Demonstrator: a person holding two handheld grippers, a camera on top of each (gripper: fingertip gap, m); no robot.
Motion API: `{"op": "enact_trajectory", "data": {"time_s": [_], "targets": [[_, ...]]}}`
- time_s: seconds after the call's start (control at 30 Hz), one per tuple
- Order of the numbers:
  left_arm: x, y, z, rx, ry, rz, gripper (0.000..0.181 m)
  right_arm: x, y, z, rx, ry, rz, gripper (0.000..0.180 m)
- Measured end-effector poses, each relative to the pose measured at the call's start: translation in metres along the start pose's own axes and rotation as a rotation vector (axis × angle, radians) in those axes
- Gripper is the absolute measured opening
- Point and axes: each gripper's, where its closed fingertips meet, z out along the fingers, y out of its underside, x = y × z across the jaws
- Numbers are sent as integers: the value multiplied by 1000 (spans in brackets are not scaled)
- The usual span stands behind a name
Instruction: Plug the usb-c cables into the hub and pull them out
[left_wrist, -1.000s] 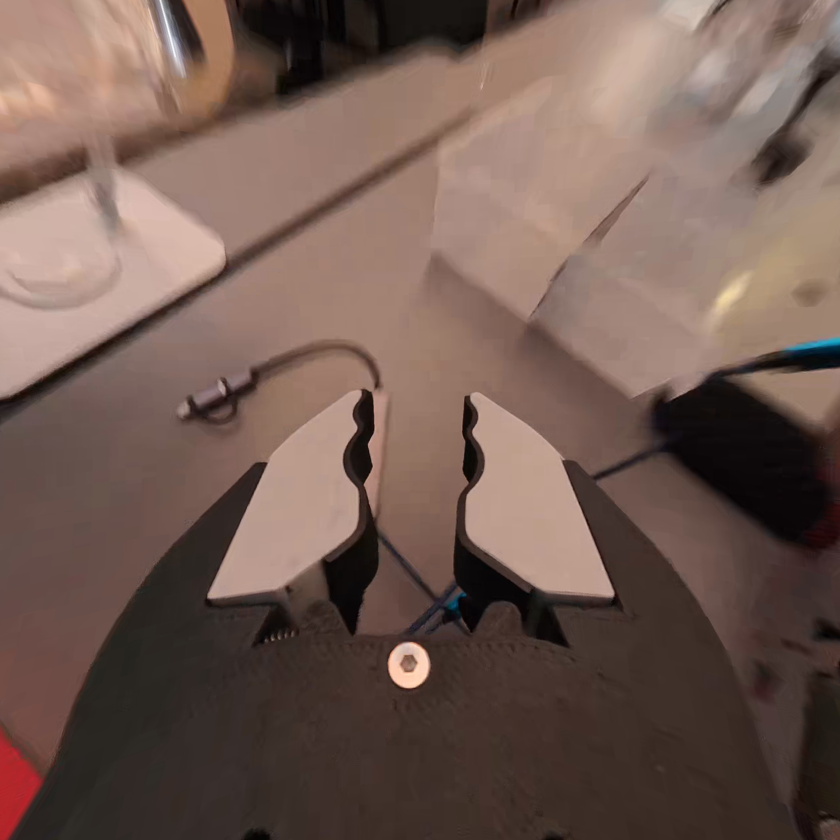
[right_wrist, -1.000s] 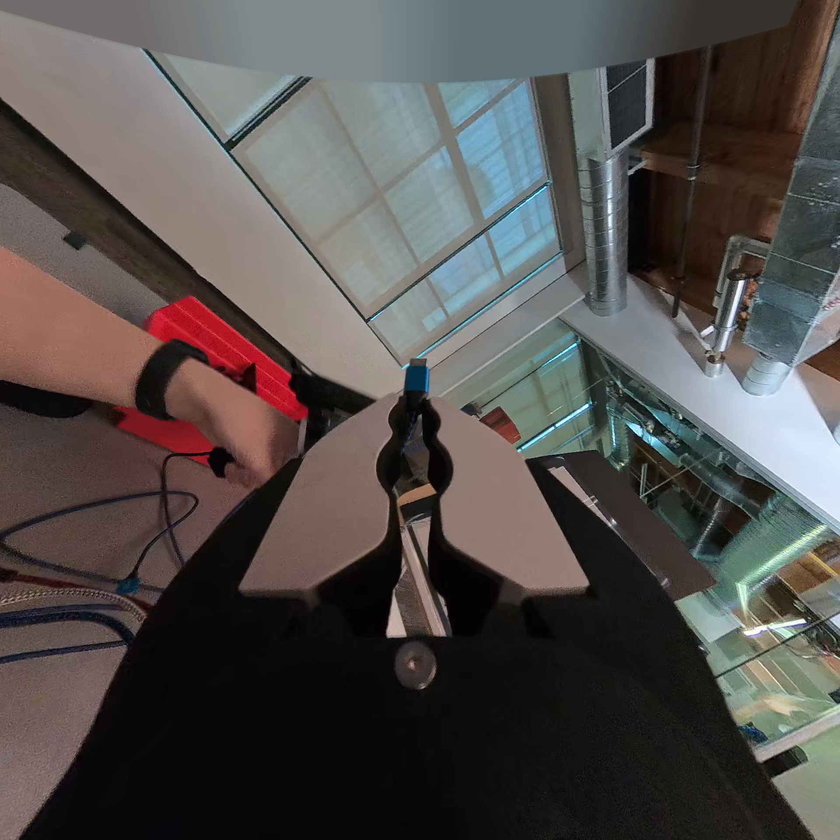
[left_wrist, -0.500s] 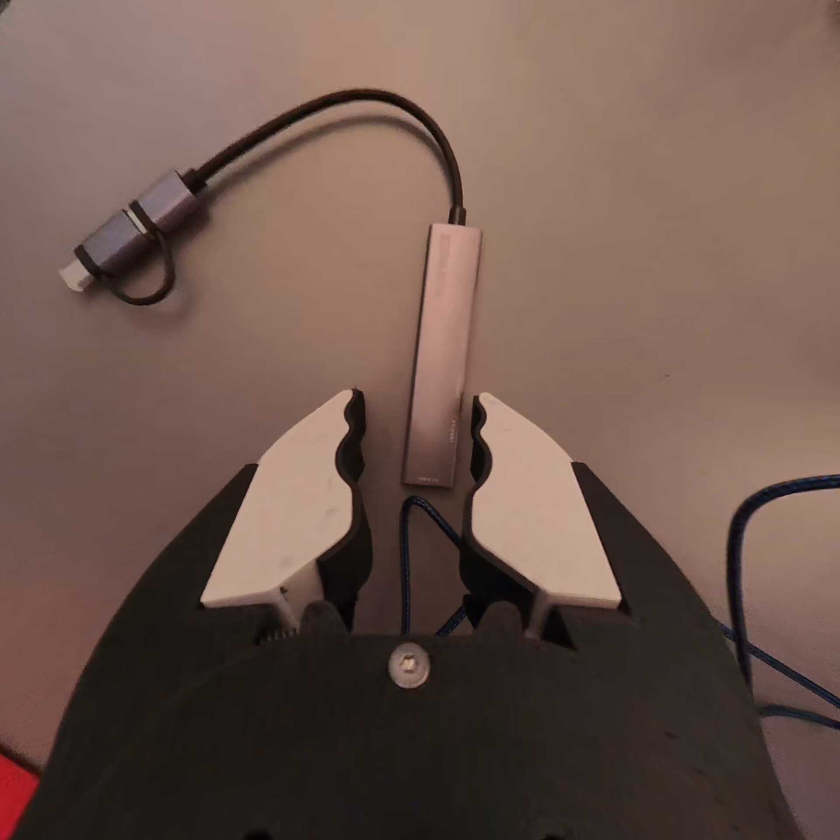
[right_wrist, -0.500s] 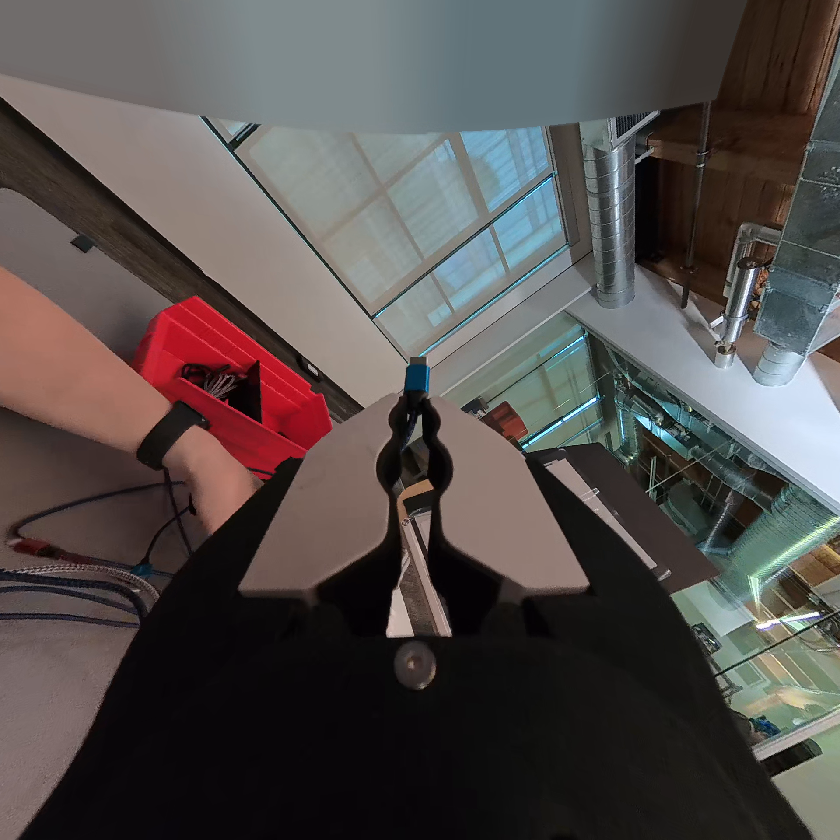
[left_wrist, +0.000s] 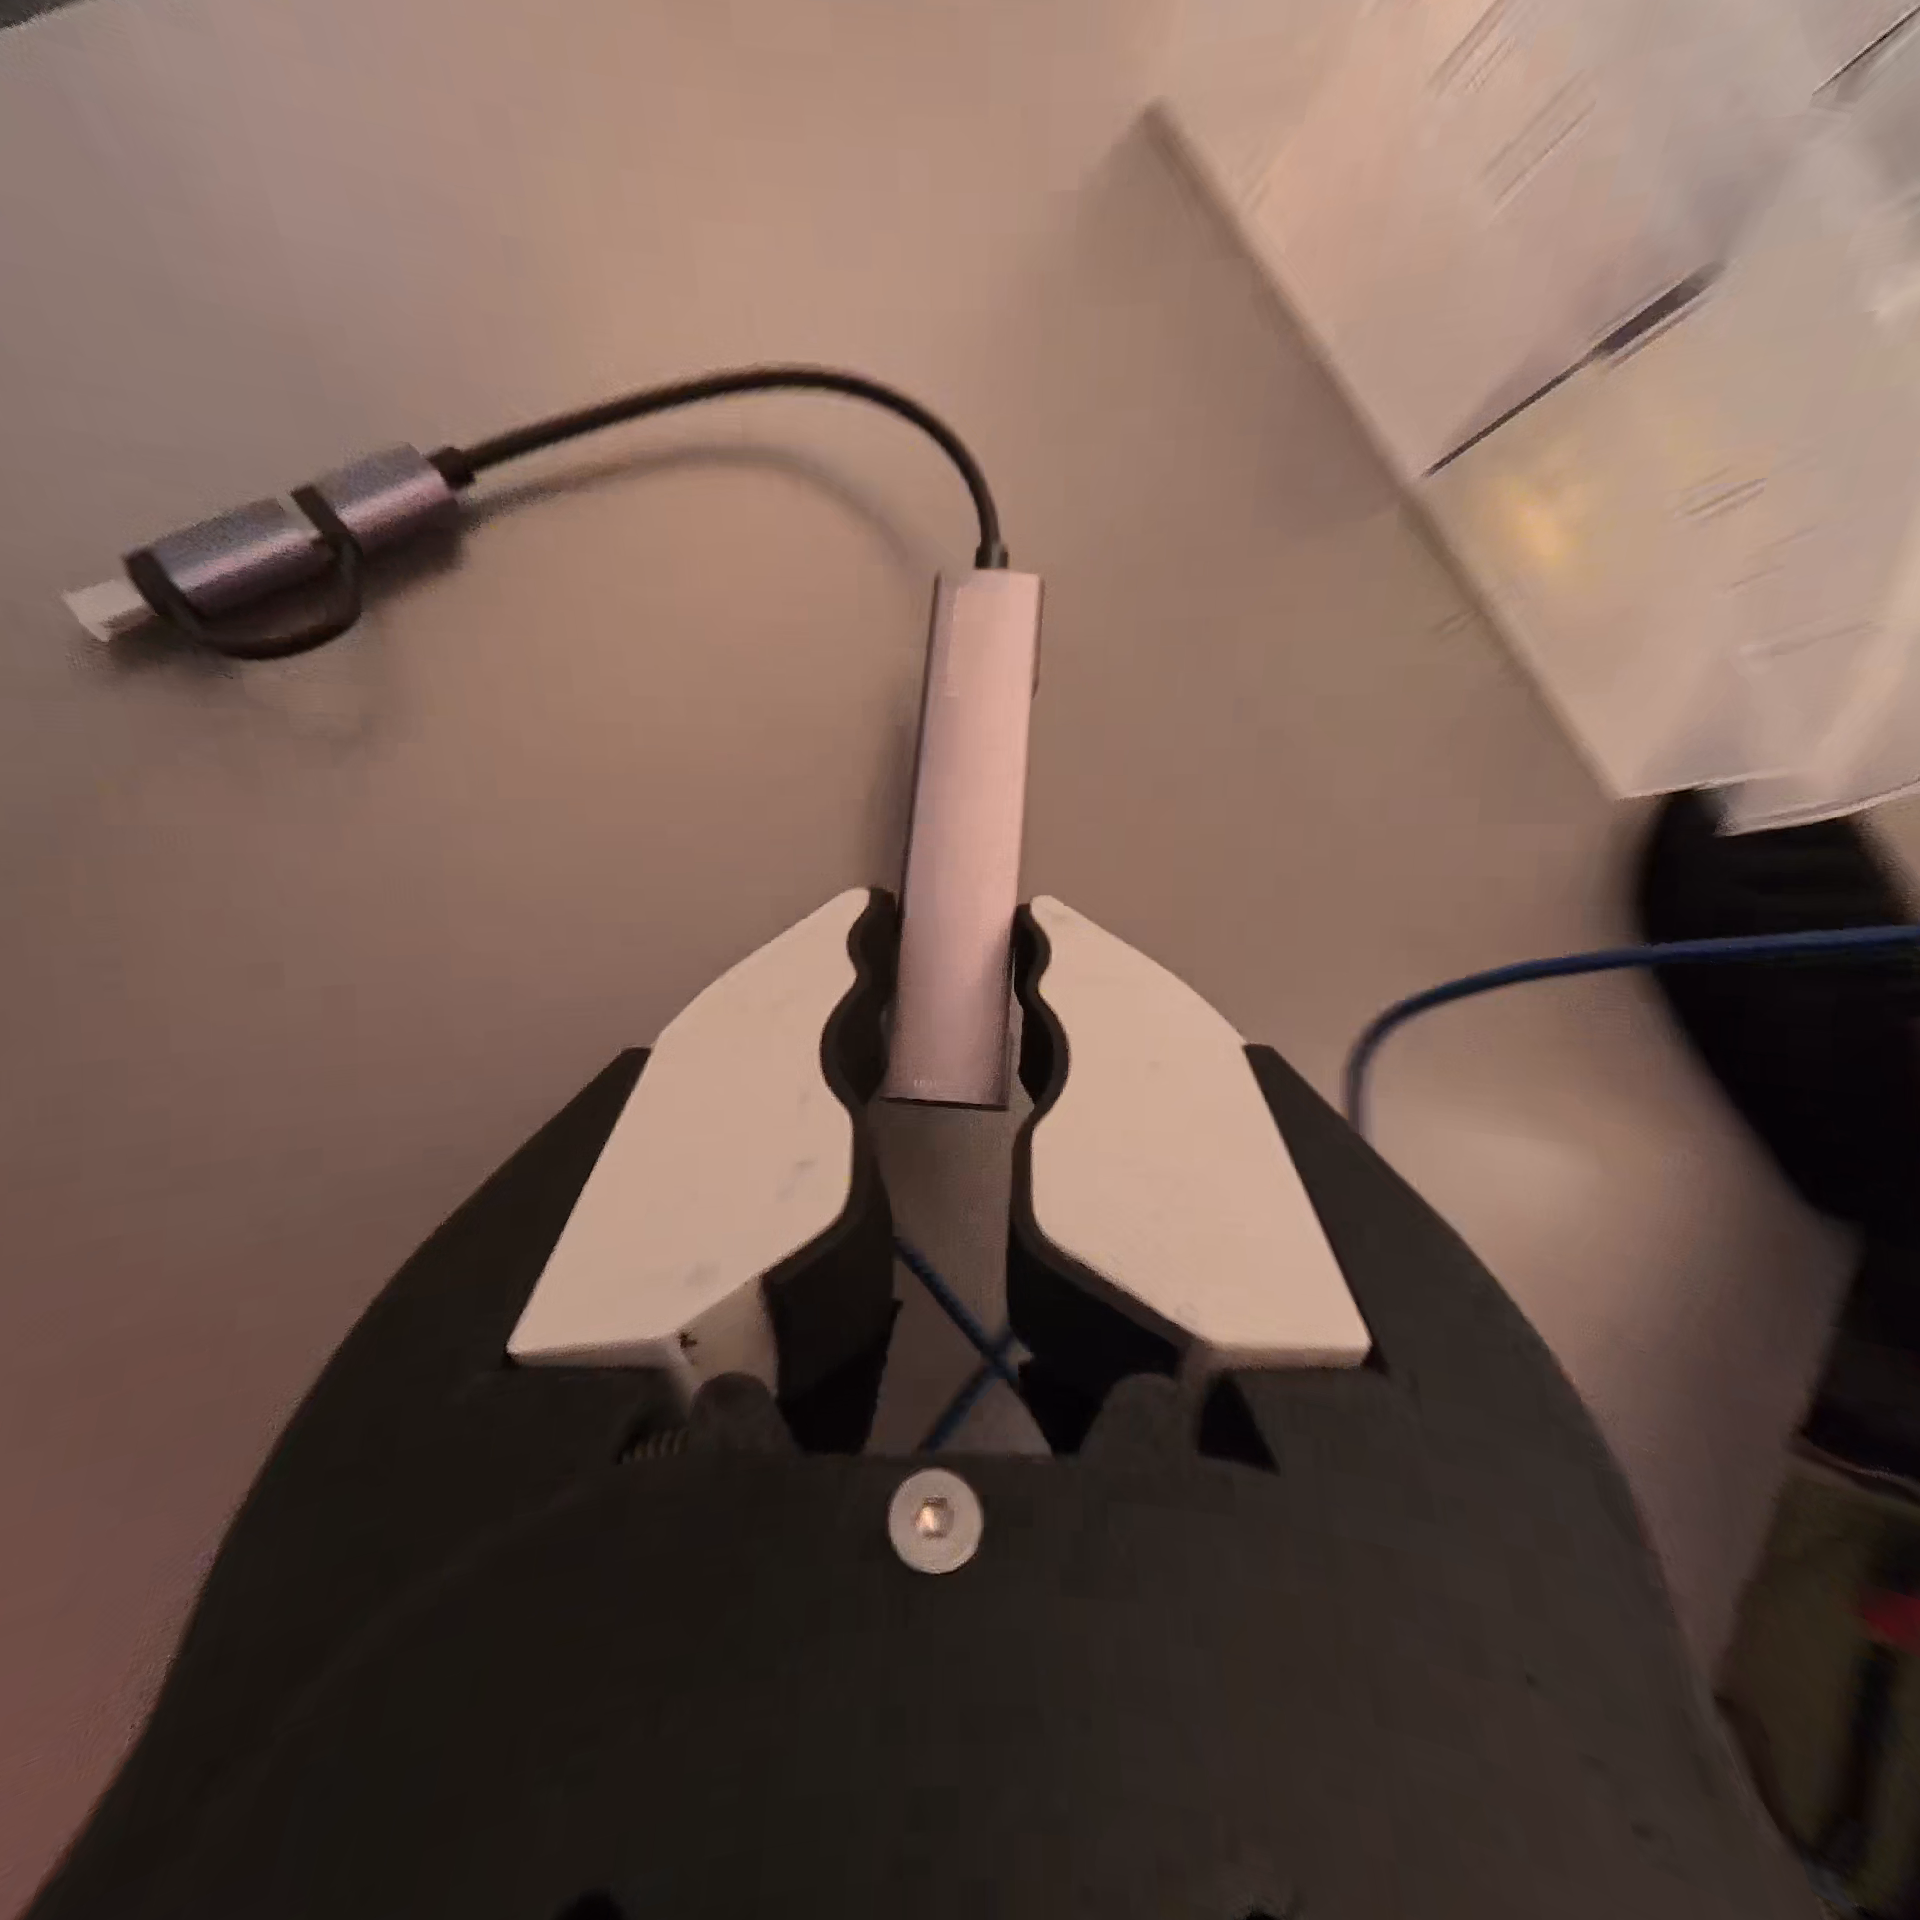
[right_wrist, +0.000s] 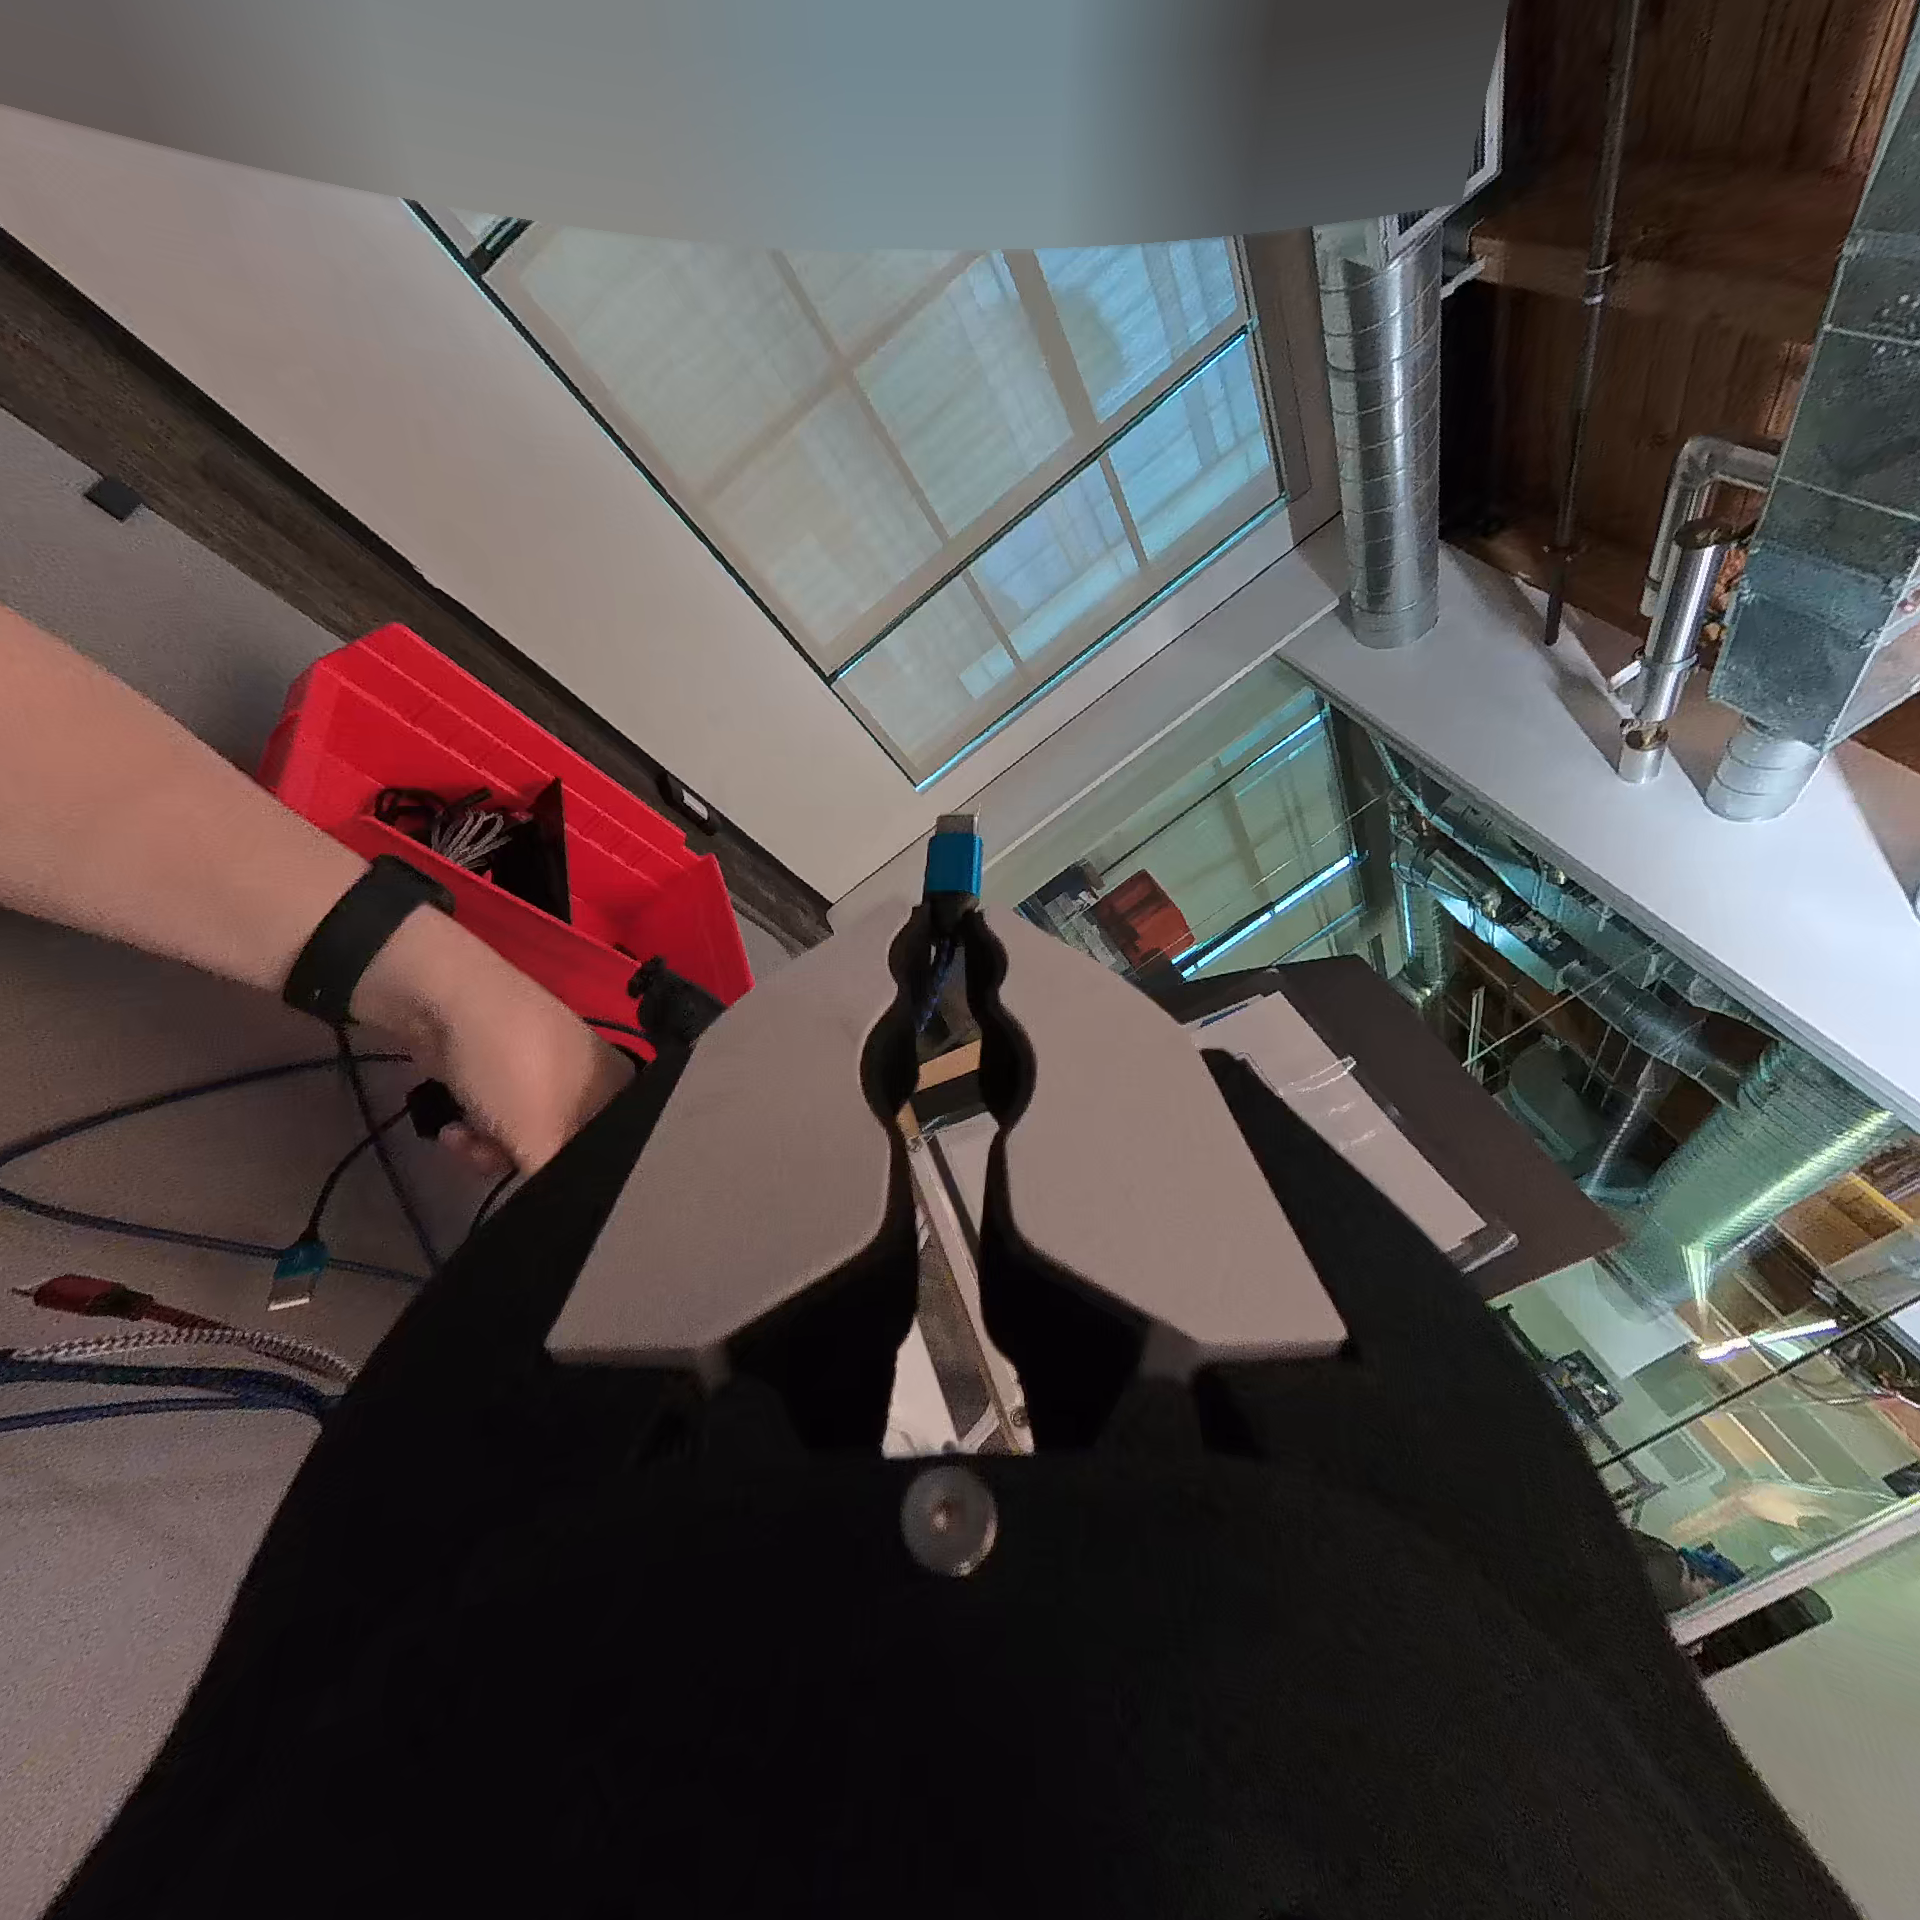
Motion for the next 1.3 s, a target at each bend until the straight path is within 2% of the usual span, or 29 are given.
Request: {"op": "enact_trajectory", "data": {"time_s": [0.03, 0.2, 0.37, 0.53, 0.67, 0.77, 0.87, 1.07, 1.3], "targets": [[8, -7, -6, 43, 73, -39, 21, 0, 2, 1, -8, -3, 3, 6], [42, -46, -51, 277, 361, -134, 21, -3, 20, 7, -65, -24, 36, 6], [54, -55, -80, 364, 294, -9, 21, -11, 58, 23, -189, -50, 131, 6], [58, -66, -104, 446, 301, -16, 21, -31, 94, 36, -292, -143, 259, 6], [59, -77, -136, 556, 376, -76, 21, -59, 118, 41, -381, -281, 344, 6], [71, -84, -155, 627, 433, -84, 21, -65, 149, 46, -534, -247, 345, 6], [90, -86, -157, 653, 404, -21, 21, -60, 174, 52, -649, -126, 400, 6], [126, -84, -134, 645, 283, 127, 21, -54, 184, 64, -647, 79, 577, 6], [131, -76, -113, 574, 42, 293, 21, -48, 183, 65, -599, 170, 634, 6]]}}
